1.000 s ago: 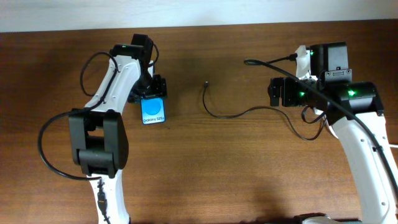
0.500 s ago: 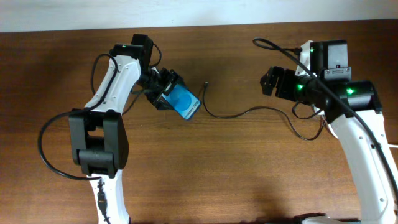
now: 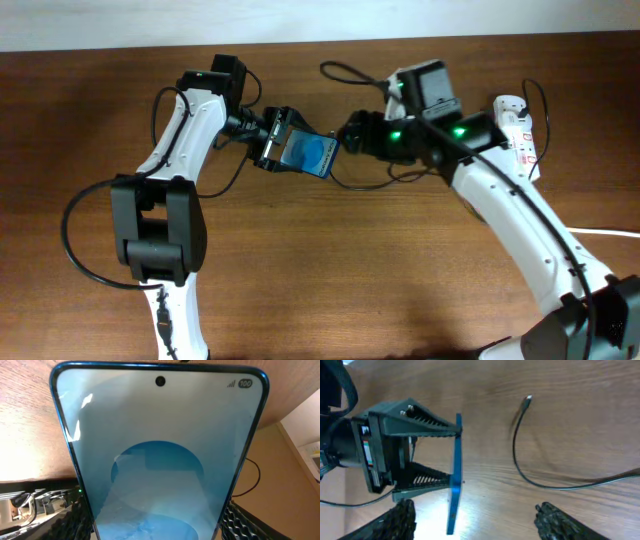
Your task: Plug charger to phone and switch on socket
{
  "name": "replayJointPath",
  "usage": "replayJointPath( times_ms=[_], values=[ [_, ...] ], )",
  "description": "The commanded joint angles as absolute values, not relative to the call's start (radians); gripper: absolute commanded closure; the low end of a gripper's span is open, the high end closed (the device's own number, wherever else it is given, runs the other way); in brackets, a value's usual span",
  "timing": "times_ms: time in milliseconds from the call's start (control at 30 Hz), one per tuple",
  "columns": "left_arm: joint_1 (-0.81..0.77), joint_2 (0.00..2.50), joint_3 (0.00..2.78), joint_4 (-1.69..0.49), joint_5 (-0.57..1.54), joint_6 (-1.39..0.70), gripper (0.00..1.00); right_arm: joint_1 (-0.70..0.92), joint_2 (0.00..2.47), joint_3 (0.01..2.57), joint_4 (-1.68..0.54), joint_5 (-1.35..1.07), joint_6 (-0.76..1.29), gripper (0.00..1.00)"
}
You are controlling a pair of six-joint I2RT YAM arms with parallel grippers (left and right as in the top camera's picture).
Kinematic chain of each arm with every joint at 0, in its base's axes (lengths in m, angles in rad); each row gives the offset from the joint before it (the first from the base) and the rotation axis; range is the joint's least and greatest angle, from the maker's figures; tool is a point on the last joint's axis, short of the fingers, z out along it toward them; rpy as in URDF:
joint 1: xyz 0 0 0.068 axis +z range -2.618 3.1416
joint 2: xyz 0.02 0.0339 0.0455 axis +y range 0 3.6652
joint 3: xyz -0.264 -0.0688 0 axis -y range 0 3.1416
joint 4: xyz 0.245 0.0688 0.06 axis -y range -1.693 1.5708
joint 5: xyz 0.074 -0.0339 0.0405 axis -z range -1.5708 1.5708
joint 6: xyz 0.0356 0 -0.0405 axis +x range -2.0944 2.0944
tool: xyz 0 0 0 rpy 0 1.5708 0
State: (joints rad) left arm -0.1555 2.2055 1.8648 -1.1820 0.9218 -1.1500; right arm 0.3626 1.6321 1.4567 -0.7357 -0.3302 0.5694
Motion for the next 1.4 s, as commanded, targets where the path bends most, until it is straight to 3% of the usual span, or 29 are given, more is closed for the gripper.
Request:
replayJointPath(
  times_ms=[0, 467, 633, 833, 933, 1133, 1167, 1233, 1267, 1333, 1367],
  values=[
    [-0.154, 2.210, 1.897, -1.184, 1.007, -1.166, 1.00, 0.434, 1.668, 1.477, -0.724, -0.210, 0.685, 0.28],
    [-0.155, 2.210, 1.897, -1.183, 1.061, -1.166, 1.00, 0.511, 1.758, 1.477, -0.666, -0.205, 0.736, 0.31],
    [-0.155, 2.210, 1.897, -1.183, 1.070, -1.166, 1.00, 0.513, 1.776, 1.477, -0.636, -0.205, 0.738, 0.57],
    [-0.155, 2.210, 1.897, -1.184, 1.070, -1.166, 1.00, 0.545, 1.776, 1.477, -0.627, -0.171, 0.734, 0.75],
    [-0.155, 2.210, 1.897, -1.183, 1.070, -1.166, 1.00, 0.545, 1.776, 1.477, -0.626, -0.171, 0.734, 0.96],
    [-0.155, 2.210, 1.897, -1.183, 1.061, -1.147, 0.98, 0.499, 1.755, 1.478, -0.628, -0.184, 0.711, 0.96],
    [-0.155, 2.210, 1.897, -1.183, 1.050, -1.119, 0.89, 0.472, 1.743, 1.478, -0.635, -0.199, 0.710, 0.96],
    [-0.155, 2.210, 1.897, -1.183, 1.051, -1.101, 0.52, 0.430, 1.728, 1.478, -0.653, -0.214, 0.696, 0.96],
    [-0.155, 2.210, 1.897, -1.183, 1.051, -1.101, 0.42, 0.413, 1.726, 1.478, -0.666, -0.221, 0.687, 0.96],
    [-0.155, 2.210, 1.897, -1.183, 1.051, -1.089, 0.09, 0.376, 1.726, 1.478, -0.681, -0.244, 0.684, 0.96],
    [-0.155, 2.210, 1.897, -1.183, 1.050, -1.081, 0.00, 0.365, 1.726, 1.478, -0.678, -0.259, 0.669, 0.96]
  ],
)
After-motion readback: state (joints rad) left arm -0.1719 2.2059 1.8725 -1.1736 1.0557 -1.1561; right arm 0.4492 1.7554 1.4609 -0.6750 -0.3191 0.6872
